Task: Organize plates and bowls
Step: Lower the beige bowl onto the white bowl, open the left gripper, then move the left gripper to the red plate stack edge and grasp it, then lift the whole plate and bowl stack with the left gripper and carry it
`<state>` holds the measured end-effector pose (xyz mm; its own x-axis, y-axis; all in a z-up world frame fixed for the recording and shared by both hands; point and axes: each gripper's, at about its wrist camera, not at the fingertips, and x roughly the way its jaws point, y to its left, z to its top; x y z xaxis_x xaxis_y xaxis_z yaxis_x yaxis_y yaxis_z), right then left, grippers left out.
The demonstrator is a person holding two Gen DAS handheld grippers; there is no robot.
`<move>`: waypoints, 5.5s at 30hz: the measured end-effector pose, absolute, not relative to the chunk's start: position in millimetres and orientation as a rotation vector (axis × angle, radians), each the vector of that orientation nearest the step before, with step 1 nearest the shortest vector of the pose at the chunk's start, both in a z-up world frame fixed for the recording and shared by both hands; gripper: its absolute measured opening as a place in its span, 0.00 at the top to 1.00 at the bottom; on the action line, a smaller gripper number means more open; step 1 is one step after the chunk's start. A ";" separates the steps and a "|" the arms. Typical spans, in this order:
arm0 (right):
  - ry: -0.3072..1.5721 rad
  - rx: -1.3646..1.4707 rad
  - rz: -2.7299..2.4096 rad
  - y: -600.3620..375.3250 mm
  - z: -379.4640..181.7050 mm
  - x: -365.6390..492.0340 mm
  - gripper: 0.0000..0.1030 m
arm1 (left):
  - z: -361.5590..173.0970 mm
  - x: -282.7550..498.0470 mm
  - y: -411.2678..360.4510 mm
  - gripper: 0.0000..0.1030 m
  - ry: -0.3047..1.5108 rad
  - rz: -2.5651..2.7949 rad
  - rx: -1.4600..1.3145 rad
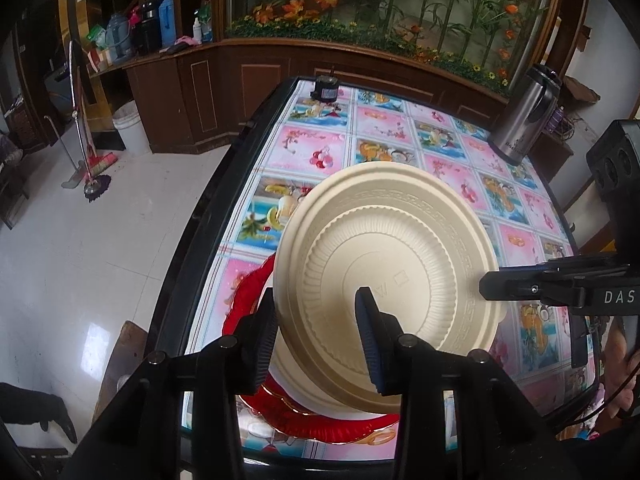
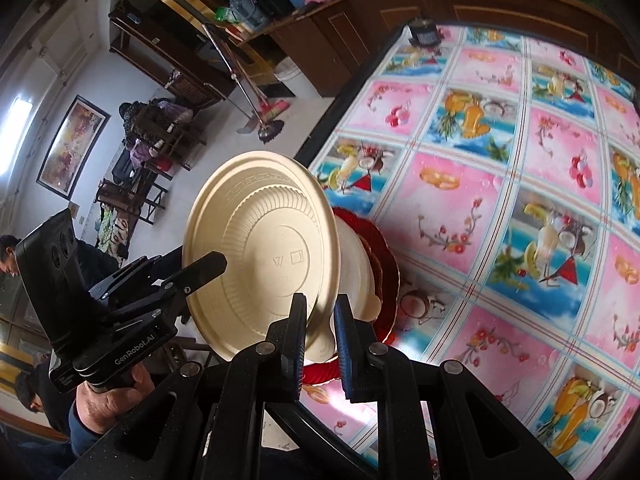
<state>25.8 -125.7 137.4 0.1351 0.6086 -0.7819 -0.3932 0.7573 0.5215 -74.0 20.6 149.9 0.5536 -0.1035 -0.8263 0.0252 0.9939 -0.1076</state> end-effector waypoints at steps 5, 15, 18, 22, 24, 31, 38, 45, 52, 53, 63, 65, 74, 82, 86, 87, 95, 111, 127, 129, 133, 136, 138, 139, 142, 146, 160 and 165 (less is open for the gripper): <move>1.290 0.191 0.719 -116.3 112.7 30.8 0.85 | 128.0 -71.7 25.1 0.65 1.027 -0.060 -0.090; 1.341 0.174 0.710 -104.2 90.4 34.3 0.84 | 111.1 -71.2 32.4 0.65 1.058 -0.045 -0.096; 1.343 0.176 0.710 -102.8 88.5 36.3 0.84 | 109.8 -70.0 32.1 0.65 1.057 -0.042 -0.097; 1.340 0.173 0.710 -102.0 88.3 36.9 0.84 | 108.9 -69.7 32.1 0.65 1.057 -0.039 -0.100; 1.340 0.175 0.709 -101.7 88.2 36.9 0.84 | 109.0 -69.4 32.6 0.63 1.057 -0.037 -0.100; 1.330 0.179 0.709 -105.2 92.2 36.5 0.78 | 110.0 -70.6 34.8 0.62 1.055 -0.029 -0.106; 1.310 0.197 0.706 -113.9 98.0 37.2 0.75 | 116.3 -71.8 35.3 0.62 1.042 -0.022 -0.111; 1.267 0.284 0.650 -152.5 104.0 43.3 0.70 | 138.4 -77.0 25.9 0.61 0.976 -0.029 -0.091; 1.258 0.352 0.556 -200.4 96.5 41.1 0.70 | 147.2 -72.4 1.2 0.57 0.955 -0.079 -0.063; 1.257 0.357 0.549 -204.6 95.4 39.4 0.70 | 145.9 -71.0 -2.6 0.57 0.959 -0.085 -0.061; 1.275 0.413 0.515 -236.0 78.4 19.5 0.69 | 143.6 -73.2 -28.0 0.48 0.967 -0.113 -0.047; 1.278 0.421 0.521 -237.7 75.8 16.2 0.69 | 144.3 -76.0 -31.0 0.44 0.964 -0.113 -0.047; 1.303 0.435 0.526 -244.1 61.9 6.7 0.69 | 143.7 -88.3 -49.1 0.32 0.960 -0.142 -0.037; 1.315 0.408 0.506 -254.2 52.0 -1.3 0.60 | 137.0 -97.5 -93.6 0.19 0.964 -0.235 0.010; 1.312 0.403 0.487 -265.5 51.5 -6.4 0.55 | 129.7 -98.2 -118.1 0.13 0.980 -0.282 0.038; 1.309 0.401 0.482 -268.6 51.5 -7.8 0.53 | 127.1 -97.7 -123.0 0.12 0.985 -0.288 0.047; 1.309 0.396 0.419 -295.1 43.9 -18.0 0.42 | 107.5 -97.6 -161.2 0.06 1.001 -0.315 0.132; 1.206 0.228 0.385 -295.8 53.5 -30.0 0.31 | 113.5 -108.3 -161.8 0.04 0.926 -0.169 0.225; 1.099 0.003 0.633 -210.6 72.3 -39.2 0.21 | 148.7 -154.7 -87.4 0.00 0.841 0.174 0.165; 1.095 -0.008 0.656 -204.1 73.0 -40.4 0.20 | 148.4 -157.8 -80.0 0.00 0.839 0.201 0.158; 1.094 -0.023 0.685 -192.0 74.1 -40.8 0.20 | 148.0 -163.0 -68.0 0.00 0.841 0.217 0.124; 1.099 -0.025 0.695 -186.8 73.0 -40.4 0.20 | 143.4 -165.7 -61.6 0.00 0.856 0.209 0.104; 1.110 -0.022 0.708 -184.2 72.0 -40.5 0.20 | 137.9 -167.3 -55.2 0.00 0.865 0.188 0.070; 1.124 -0.007 0.715 -183.7 70.1 -39.4 0.20 | 135.4 -169.1 -50.3 0.00 0.864 0.173 0.042; 1.148 0.040 0.716 -185.4 65.7 -34.9 0.20 | 125.7 -172.9 -18.0 0.00 0.887 0.152 -0.106; 1.174 0.071 0.699 -183.9 59.6 -28.8 0.21 | 108.4 -170.0 29.8 0.01 0.935 0.162 -0.264; 1.234 0.193 0.686 -150.8 36.5 -7.5 0.49 | 49.0 -117.4 94.3 0.62 1.119 0.027 -0.360; 1.262 0.257 0.657 -141.4 24.4 4.7 0.50 | 40.9 -95.8 101.8 0.62 1.148 -0.031 -0.313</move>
<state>4.7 -141.4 24.4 0.1528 0.5869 -0.7951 -0.3149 0.7916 0.5237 -95.8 101.8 40.9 0.4150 -0.1837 -0.8911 -0.1354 0.9560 -0.2602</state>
